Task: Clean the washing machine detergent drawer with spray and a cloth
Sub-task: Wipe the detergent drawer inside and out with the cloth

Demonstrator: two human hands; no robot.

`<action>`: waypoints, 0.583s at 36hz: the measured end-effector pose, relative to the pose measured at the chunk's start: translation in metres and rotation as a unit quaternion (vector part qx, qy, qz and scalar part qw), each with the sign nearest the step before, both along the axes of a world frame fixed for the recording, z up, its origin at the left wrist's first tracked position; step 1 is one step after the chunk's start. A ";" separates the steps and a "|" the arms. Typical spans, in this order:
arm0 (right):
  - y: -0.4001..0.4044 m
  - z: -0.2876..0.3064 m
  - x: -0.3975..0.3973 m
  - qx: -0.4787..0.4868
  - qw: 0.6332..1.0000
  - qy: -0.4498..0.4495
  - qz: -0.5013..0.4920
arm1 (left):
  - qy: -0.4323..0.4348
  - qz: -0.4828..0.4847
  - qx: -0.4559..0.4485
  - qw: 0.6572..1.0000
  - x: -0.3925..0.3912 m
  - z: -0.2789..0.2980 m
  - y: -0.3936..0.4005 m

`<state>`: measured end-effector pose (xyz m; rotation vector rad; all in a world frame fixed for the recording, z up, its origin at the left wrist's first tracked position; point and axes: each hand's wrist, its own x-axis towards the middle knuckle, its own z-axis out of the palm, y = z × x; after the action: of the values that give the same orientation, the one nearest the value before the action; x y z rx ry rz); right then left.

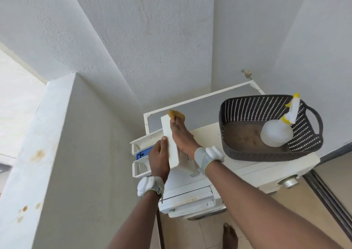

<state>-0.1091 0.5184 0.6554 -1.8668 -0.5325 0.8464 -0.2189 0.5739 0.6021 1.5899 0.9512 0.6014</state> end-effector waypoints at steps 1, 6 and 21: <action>-0.005 -0.001 -0.008 0.002 1.000 -0.008 0.004 | -0.007 -0.005 0.002 1.000 0.000 0.000 0.000; -0.018 -0.009 -0.029 0.000 0.999 -0.042 0.013 | -0.008 -0.013 0.026 1.000 0.000 0.005 -0.002; -0.037 -0.065 0.008 -0.091 0.981 0.164 -0.044 | 0.012 -0.012 -0.043 0.999 0.001 0.006 0.001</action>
<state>-0.1007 0.4814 0.5902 -1.8471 -0.1693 1.1466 -0.2178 0.5747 0.6077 1.5333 0.9630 0.5200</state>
